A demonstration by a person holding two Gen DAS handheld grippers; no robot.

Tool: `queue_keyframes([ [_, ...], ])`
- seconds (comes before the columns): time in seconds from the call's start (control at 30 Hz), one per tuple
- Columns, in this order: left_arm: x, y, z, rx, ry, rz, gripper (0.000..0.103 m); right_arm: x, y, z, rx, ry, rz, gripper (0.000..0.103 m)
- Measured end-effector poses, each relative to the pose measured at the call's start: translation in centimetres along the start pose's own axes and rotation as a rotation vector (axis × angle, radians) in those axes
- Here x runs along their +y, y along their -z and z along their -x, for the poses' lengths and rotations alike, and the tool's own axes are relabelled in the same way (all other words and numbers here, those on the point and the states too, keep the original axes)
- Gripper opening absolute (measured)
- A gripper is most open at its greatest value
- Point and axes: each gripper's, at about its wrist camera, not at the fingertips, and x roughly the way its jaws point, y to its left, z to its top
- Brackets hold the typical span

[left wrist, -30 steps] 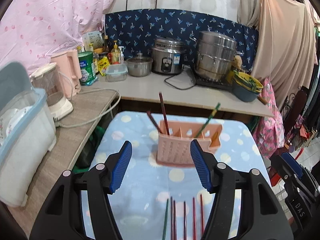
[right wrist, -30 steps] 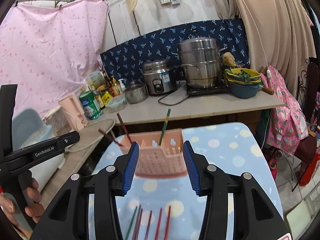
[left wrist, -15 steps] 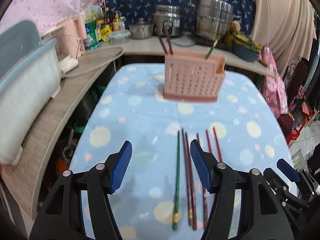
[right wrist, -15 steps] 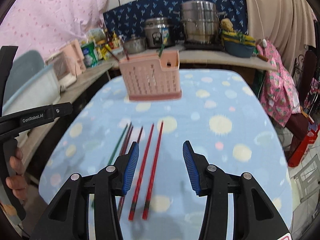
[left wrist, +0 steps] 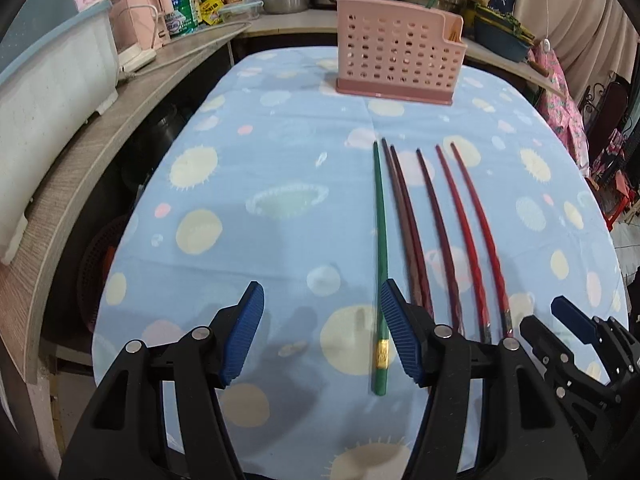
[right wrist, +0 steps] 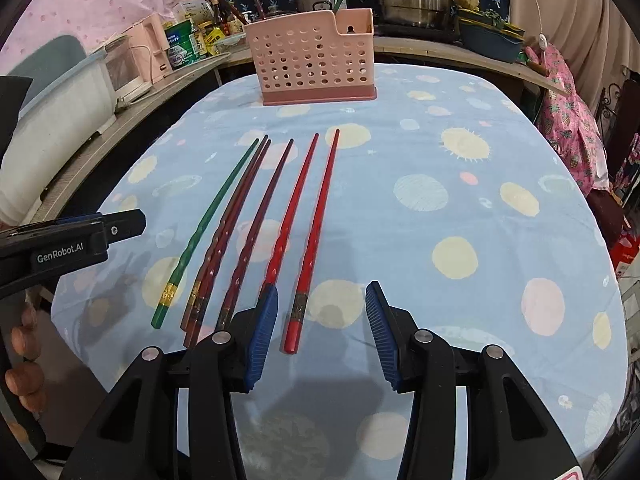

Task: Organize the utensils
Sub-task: 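Move both open tools back down over the chopsticks on the cloth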

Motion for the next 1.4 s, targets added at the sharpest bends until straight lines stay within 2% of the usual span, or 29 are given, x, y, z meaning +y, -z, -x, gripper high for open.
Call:
queue_keyframes([
  [0.2, -0.4, 1.9, -0.8, 0.034, 0.001, -0.027, 0.063, 0.1, 0.7, -0.7, 0.021, -0.011, -0.015, 0.042],
  [0.33, -0.7, 2.9, -1.2, 0.055, 0.005, -0.046, 0.064, 0.6, 1.1, -1.0, 0.034, -0.016, -0.003, 0.032],
  [0.53, -0.9, 3.4, -1.4, 0.063, 0.009, -0.056, 0.065, 0.5, 1.2, -1.4, 0.045, -0.016, -0.008, 0.023],
  [1.0, -1.2, 4.0, -2.6, 0.098, 0.009, -0.071, 0.065, 1.3, 1.5, -1.6, 0.053, -0.010, 0.027, 0.020],
  [1.2, -0.9, 4.0, -2.7, 0.101, 0.022, -0.060, 0.065, 0.9, 1.5, -1.6, 0.052, -0.002, 0.014, 0.011],
  [1.3, -0.8, 4.0, -2.7, 0.105, 0.035, -0.058, 0.061, 0.6, 1.5, -1.6, 0.052, -0.002, 0.003, 0.008],
  [1.4, -1.0, 4.0, -2.5, 0.103, 0.045, -0.069, 0.050, 0.6, 1.6, -1.5, 0.052, 0.001, 0.005, 0.008],
])
